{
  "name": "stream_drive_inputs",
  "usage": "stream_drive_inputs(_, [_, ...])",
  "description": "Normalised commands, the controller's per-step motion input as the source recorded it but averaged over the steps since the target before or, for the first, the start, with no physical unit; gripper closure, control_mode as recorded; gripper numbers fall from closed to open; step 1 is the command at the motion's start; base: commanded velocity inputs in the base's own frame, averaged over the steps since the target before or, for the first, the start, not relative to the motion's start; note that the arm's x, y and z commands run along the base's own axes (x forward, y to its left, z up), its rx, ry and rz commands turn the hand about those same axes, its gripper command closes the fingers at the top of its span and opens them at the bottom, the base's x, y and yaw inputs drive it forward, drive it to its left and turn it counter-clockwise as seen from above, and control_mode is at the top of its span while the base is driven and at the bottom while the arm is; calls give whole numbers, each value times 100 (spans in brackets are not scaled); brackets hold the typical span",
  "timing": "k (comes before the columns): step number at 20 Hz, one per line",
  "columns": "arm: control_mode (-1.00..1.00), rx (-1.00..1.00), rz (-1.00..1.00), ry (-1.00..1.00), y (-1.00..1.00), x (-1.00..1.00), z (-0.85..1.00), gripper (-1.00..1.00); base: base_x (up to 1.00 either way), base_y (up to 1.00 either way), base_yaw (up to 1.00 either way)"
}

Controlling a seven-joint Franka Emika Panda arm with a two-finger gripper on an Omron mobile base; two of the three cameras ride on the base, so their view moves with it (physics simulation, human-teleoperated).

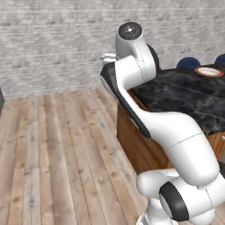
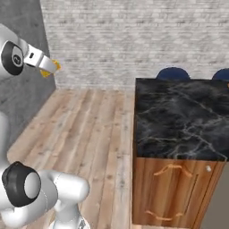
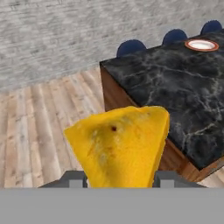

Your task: Take the cheese, chicken drumstick, and sweet potato from the fridge and place them on the plate on the dining counter to create an appetizer plate.

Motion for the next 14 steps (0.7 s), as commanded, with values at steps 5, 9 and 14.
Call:
stream_drive_inputs(5, [100,0,0,0,0,0,0,100,100,100,-44])
stream_drive_inputs(9, [100,0,0,0,0,0,0,100,100,100,-42])
stream_drive_inputs(14, [100,0,0,0,0,0,0,100,100,100,-42])
